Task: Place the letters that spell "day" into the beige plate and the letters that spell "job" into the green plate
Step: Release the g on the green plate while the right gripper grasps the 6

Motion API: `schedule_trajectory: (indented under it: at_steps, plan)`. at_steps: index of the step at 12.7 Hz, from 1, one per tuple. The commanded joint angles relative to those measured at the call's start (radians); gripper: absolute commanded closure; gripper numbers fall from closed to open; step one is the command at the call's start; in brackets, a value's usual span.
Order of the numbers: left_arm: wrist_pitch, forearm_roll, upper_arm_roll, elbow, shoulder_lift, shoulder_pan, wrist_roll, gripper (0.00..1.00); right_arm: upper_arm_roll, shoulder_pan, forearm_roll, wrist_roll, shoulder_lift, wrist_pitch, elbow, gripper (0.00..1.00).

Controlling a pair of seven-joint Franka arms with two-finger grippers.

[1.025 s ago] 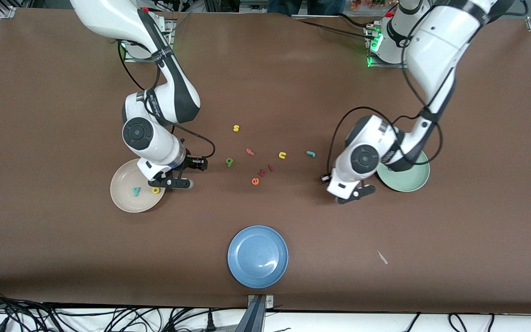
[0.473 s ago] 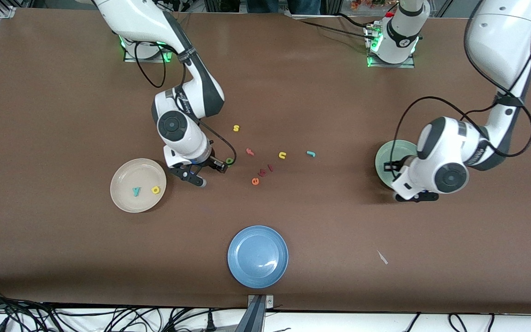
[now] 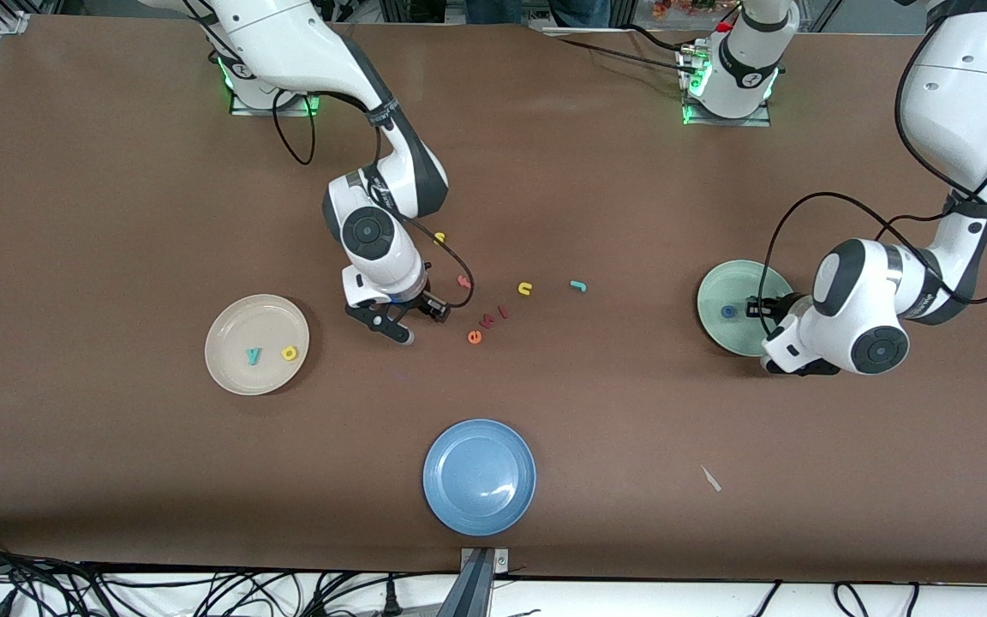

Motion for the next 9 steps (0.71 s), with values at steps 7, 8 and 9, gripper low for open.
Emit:
schedule_trajectory:
  at_steps: [7,8,9]
  plan:
    - [-0.05,-0.117,-0.211,0.038,-0.1,-0.151,-0.603,0.0,-0.009,0.023,0.014,0.011,0.017,0.0,-0.02,0.32]
    - [0.005,-0.118,-0.211,0.033,-0.085,-0.186,-0.721,0.0,-0.009,0.026,0.014,0.011,0.017,0.0,-0.024,0.33]
    - [0.071,-0.118,-0.21,0.019,-0.066,-0.226,-0.829,0.0,-0.009,0.03,0.014,0.015,0.017,0.0,-0.027,0.35]
